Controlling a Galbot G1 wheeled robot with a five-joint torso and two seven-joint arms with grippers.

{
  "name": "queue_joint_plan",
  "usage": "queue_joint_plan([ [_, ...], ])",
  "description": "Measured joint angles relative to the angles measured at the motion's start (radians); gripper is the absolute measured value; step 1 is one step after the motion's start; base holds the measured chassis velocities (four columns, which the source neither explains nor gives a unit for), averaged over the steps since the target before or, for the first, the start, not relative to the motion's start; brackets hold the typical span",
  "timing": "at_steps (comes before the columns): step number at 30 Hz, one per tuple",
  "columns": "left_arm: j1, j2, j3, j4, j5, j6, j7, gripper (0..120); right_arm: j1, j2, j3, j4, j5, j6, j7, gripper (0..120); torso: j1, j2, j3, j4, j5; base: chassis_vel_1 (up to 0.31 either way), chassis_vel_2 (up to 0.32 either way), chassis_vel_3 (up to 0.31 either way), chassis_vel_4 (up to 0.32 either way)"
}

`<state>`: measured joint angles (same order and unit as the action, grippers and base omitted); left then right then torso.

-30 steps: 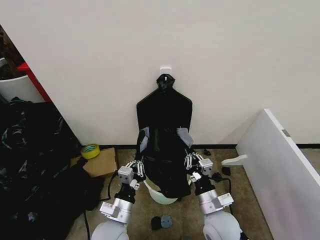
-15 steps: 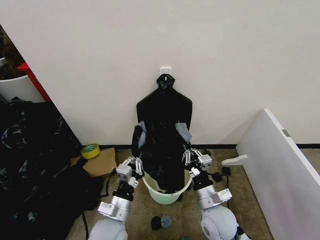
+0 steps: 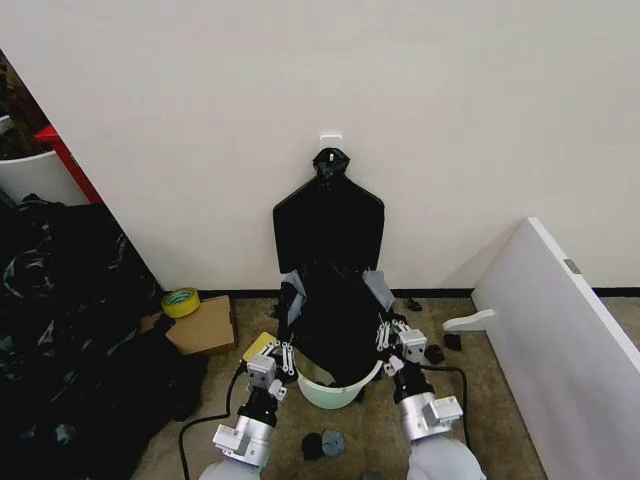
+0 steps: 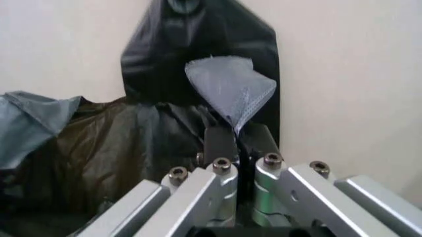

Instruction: Place the garbage bag over the trash bin.

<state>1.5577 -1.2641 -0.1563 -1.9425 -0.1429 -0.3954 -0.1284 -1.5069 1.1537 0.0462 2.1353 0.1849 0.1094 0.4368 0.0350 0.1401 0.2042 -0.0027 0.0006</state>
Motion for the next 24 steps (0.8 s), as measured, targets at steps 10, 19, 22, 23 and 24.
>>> queue_joint_plan([
  [10,0.032,0.023,0.011,0.032,0.031,0.024,-0.022,0,-0.108,-0.058,-0.066,0.101,0.057,-0.195,0.086,0,0.000,0.000,0.000,-0.0001,-0.0001,0.000,0.000,0.000,0.000],
  [19,0.101,0.085,0.016,-0.040,0.149,0.106,-0.133,0,-0.158,-0.074,-0.114,0.172,0.095,-0.299,0.129,0,0.000,0.000,0.000,0.0000,0.0000,0.000,0.000,0.000,0.000],
  [22,0.133,0.102,0.023,-0.059,0.206,0.158,-0.189,0,-0.166,-0.072,-0.120,0.180,0.100,-0.336,0.158,0,0.000,0.000,0.000,0.0000,0.0000,0.000,0.000,0.000,0.000],
  [23,0.133,0.102,0.023,-0.059,0.206,0.158,-0.189,0,-0.166,-0.072,-0.120,0.180,0.100,-0.336,0.158,0,0.000,0.000,0.000,0.0000,0.0000,0.000,0.000,0.000,0.000],
  [24,0.139,0.103,0.025,-0.059,0.219,0.168,-0.200,0,-0.165,-0.070,-0.121,0.178,0.099,-0.346,0.166,0,0.000,0.000,0.000,0.0000,-0.0001,0.000,0.000,0.000,0.000],
])
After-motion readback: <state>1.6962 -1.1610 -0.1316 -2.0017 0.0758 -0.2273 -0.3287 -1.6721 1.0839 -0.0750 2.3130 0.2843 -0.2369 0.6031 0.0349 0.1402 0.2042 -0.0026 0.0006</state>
